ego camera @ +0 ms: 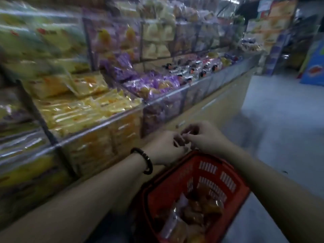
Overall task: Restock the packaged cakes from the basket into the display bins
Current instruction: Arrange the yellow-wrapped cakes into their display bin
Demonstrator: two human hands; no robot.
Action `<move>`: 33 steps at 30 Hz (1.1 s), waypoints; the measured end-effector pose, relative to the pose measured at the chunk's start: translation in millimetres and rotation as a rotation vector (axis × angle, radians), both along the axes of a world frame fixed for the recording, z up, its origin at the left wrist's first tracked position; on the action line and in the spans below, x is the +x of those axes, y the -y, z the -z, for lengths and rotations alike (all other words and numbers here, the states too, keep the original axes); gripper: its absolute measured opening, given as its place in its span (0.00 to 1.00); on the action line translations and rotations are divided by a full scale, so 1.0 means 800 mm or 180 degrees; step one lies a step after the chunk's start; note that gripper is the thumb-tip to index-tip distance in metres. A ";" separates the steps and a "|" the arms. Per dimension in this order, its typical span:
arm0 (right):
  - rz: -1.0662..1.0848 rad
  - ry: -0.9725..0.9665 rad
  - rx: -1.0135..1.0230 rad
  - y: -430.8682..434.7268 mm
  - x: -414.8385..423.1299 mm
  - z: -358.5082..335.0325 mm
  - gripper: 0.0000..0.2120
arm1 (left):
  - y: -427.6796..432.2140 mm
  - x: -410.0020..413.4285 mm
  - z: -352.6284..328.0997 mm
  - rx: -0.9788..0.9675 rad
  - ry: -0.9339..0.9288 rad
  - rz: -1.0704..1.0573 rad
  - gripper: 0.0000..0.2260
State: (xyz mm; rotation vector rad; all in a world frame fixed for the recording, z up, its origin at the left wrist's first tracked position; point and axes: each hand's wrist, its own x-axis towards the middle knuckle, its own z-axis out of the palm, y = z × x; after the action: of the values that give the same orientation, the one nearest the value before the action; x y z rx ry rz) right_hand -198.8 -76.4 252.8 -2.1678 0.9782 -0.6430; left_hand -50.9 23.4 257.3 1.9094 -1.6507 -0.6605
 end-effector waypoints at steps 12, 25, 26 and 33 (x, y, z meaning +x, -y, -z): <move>0.0126 -0.1703 0.0839 0.070 -0.054 0.270 0.09 | 0.105 -0.021 0.296 0.1402 0.0386 0.0159 0.12; -0.0600 -0.2746 0.1939 0.094 -0.004 0.457 0.16 | 0.083 0.007 0.486 0.2464 0.0701 -0.0006 0.27; -0.0709 -0.2901 0.1905 0.089 0.003 0.469 0.18 | 0.076 0.010 0.498 0.2526 0.0674 -0.0032 0.26; -0.1209 -0.3229 0.1619 0.055 0.034 0.517 0.21 | 0.067 0.016 0.504 0.2530 0.0486 -0.0401 0.22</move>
State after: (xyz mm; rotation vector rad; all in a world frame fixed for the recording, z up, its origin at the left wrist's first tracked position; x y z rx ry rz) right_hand -171.5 -120.5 -160.6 -2.0590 0.9863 0.8905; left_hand -38.5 -30.4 -146.2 2.6329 -1.4456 -1.2802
